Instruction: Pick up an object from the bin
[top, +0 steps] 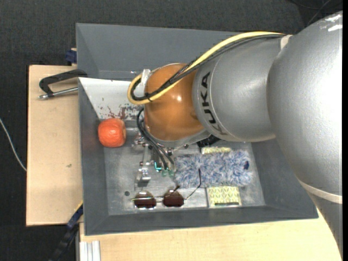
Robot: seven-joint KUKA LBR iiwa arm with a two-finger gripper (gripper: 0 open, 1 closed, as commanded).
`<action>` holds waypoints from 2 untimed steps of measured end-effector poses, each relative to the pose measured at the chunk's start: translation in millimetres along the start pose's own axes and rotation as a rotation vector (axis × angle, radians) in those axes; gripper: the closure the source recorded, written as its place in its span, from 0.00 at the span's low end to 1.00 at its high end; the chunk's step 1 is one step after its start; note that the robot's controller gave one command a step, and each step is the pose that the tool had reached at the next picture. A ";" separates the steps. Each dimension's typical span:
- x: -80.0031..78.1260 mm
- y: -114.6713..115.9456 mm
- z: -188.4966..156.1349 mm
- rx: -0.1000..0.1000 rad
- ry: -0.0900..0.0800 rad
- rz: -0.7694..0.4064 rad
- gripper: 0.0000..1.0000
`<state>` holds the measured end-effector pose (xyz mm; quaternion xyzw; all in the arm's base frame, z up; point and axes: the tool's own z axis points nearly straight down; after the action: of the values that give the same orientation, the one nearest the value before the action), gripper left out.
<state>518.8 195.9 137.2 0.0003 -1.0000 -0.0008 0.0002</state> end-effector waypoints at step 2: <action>5.4 -7.2 12.6 -0.002 -0.007 -0.090 0.00</action>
Offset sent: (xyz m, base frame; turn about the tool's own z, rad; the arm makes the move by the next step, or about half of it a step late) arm -0.0232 -0.0341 -0.0524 -0.2904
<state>513.5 188.6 124.6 0.0451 -0.9990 -0.0018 -0.0031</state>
